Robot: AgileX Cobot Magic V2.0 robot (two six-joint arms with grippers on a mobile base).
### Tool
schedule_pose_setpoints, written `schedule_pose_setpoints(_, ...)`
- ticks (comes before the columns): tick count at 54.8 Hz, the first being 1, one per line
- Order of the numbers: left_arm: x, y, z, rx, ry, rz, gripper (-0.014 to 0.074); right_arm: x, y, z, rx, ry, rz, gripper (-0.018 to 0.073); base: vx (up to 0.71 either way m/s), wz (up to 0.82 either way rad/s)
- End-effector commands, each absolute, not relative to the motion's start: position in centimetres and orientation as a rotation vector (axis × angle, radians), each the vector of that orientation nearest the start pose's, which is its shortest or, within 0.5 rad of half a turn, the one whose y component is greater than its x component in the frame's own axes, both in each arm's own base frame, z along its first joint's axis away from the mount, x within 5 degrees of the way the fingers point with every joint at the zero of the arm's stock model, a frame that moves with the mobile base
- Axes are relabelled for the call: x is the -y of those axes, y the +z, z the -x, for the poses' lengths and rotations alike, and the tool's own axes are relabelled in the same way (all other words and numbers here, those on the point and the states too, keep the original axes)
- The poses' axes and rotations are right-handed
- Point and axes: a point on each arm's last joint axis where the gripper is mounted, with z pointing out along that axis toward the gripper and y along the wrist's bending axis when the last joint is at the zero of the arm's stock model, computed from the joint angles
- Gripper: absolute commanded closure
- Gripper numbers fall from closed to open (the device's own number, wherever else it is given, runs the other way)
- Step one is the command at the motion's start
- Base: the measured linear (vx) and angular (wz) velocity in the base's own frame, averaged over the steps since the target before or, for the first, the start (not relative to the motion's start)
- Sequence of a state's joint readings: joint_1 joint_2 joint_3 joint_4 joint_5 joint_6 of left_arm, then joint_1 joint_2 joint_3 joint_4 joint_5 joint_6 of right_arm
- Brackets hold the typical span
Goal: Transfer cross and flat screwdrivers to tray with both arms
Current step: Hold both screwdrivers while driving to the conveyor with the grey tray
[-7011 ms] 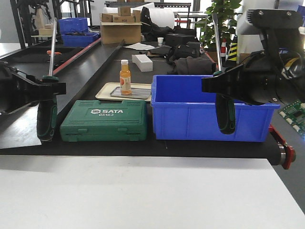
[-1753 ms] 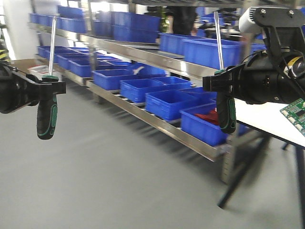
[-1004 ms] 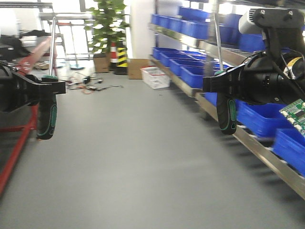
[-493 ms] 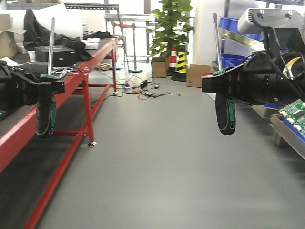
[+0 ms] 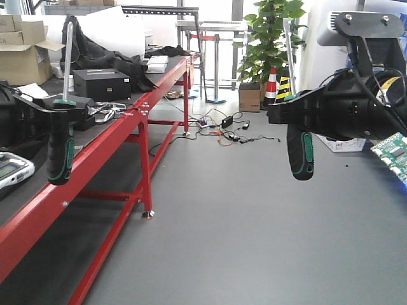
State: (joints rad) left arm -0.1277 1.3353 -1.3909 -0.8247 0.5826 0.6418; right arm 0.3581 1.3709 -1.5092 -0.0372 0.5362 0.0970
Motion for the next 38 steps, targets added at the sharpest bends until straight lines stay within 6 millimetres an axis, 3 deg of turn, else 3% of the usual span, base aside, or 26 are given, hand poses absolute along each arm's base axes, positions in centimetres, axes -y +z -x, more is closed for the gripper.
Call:
schedule_pose_setpoints(1,7.18,46.85,-27.88,-1.711,-0.552,-0.264,0.0593,-10.18,48.80,-27.83,-1.702,0.292,0.242,0.0567,0.53,0.05)
schedule_pose_setpoints(20,7.18,46.85,-27.88,-1.711,-0.552,-0.264,0.0593,-10.18,48.80,-27.83,-1.702,0.292,0.242,0.0567,0.47,-0.15)
schedule_pose_setpoints(38,7.18,46.85,-27.88,-1.711,-0.552,-0.264,0.0593,-10.18,48.80,-27.83,-1.702,0.292,0.242,0.0567,0.40,-0.59)
